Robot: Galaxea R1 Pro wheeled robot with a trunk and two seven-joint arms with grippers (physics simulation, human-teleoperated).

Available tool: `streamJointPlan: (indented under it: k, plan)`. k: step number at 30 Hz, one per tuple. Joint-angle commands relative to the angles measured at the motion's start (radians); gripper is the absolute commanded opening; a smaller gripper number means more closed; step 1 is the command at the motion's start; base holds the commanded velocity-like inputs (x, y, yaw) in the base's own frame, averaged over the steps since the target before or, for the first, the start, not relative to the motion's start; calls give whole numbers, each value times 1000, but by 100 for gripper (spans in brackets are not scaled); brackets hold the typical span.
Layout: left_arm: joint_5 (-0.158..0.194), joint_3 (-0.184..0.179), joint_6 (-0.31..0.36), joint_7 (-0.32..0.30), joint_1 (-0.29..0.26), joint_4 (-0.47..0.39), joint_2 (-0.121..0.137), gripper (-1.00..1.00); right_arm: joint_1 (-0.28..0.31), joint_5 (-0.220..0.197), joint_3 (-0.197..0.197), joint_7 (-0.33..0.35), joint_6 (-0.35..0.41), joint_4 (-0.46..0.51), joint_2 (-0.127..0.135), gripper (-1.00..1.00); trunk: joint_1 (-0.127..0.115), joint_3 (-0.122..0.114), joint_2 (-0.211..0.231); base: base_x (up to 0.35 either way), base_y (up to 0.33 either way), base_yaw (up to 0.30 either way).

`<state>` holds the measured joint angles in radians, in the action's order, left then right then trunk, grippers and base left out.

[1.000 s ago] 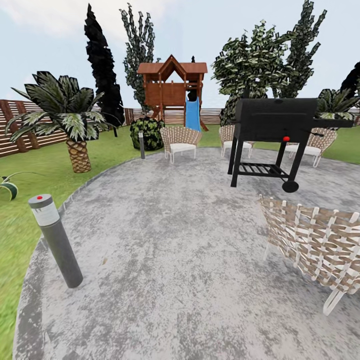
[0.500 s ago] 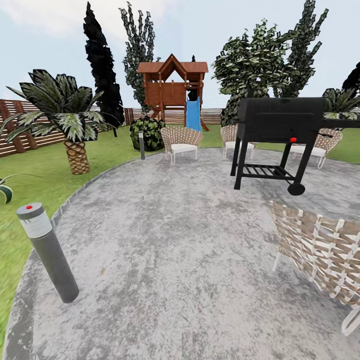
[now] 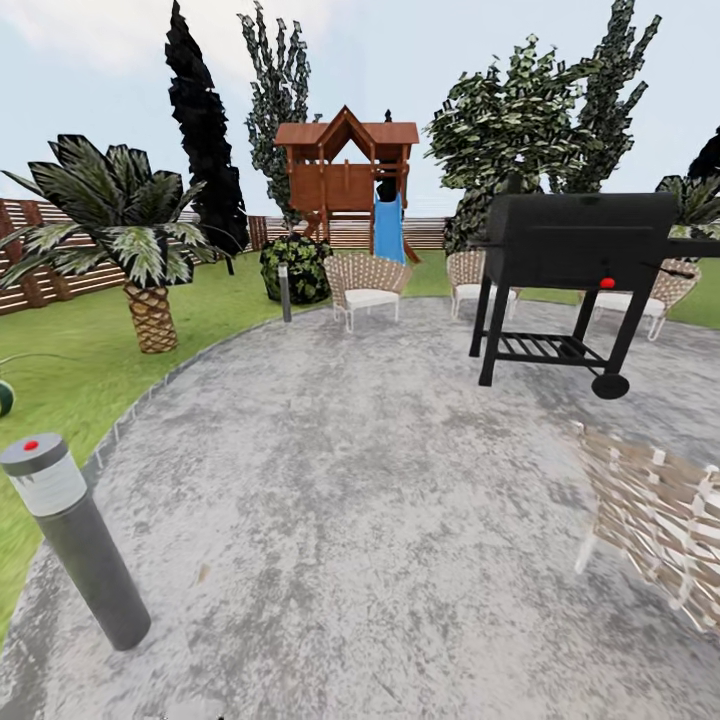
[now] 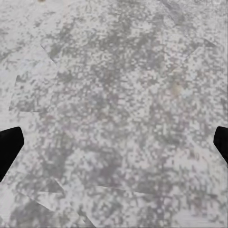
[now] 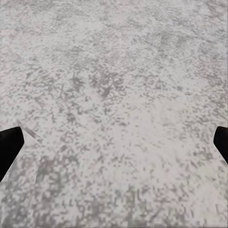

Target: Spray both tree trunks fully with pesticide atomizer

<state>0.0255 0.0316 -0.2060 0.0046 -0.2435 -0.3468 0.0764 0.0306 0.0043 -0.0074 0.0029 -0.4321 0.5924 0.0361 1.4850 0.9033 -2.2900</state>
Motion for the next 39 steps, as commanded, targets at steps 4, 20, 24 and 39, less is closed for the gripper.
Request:
streamJointPlan:
  k: [4, 20, 24, 39]
  plan:
    - [0, 0, -4, -2, 9, -1, 0, 100, 0, 1, 4, 0, 0, -14, 0, 100, 0, 0, 0, 318, 157, 0]
    - [-3, -2, -4, -3, 10, 3, 4, 100, 0, -4, 1, -2, -3, -11, -1, 100, 0, 0, 0, 330, 68, 0]
    - [-4, -2, -3, -3, 10, 1, 3, 100, 0, -4, 0, -6, -3, -14, -5, 100, 0, 0, 0, 338, 1, 0]
    - [-2, -3, -4, -2, 9, 8, 2, 100, 0, 1, 5, 0, -1, -18, -7, 100, 0, 0, 0, 339, 0, 0]
